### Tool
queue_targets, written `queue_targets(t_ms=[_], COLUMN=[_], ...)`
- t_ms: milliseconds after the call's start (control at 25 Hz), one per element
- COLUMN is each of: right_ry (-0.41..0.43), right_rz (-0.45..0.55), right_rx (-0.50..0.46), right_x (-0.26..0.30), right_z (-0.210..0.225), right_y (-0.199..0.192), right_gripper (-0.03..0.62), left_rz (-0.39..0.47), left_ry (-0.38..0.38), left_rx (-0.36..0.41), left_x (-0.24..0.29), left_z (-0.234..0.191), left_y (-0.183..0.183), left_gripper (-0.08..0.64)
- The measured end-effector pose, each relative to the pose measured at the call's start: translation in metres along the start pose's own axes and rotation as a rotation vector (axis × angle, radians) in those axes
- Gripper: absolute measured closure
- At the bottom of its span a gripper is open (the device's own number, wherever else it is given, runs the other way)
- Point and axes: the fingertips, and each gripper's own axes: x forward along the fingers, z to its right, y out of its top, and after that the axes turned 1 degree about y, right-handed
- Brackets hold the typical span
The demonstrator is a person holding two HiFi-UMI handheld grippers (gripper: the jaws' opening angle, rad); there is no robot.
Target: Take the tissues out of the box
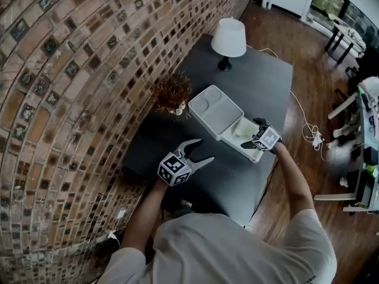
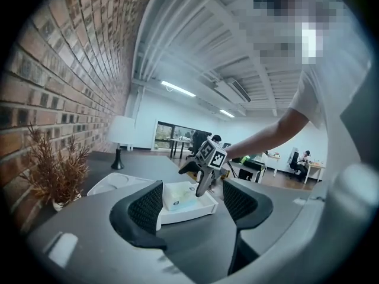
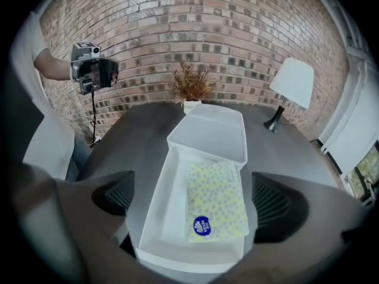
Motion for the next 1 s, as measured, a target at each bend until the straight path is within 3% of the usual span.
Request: queue_targets(t_ms=[280,720,840,1000], right_ry=[0.006,0.030,-0.001,-0.069], right_rz=[-0.072,-0.230,-0.311,-0.218], right_rx=[0.004,0.001,0.055,-0.003], right_x=[0.017,0.057,0.054,0.057], right_z=[0.018,0.023,0.013,0.020], right_y=[-0.003,-0.032,-0.042,-0.023], right_gripper=[-0.025,-0.011,0.166,0.190], left_rz=[0.046,0.057,0.068,0.085], left_ry=[0.024,0.072,0.084,0.081], left_rx=[-0.046,-0.030,-0.031,-0.034], left_x=[-0.001,-0.010,-0.015,-0.018], left_z=[0.001,-0.007,-0.010,-0.008], left_y=[0.006,0.006,0.009,0.012], left_gripper=[0.252,0.253,0.253,0.255])
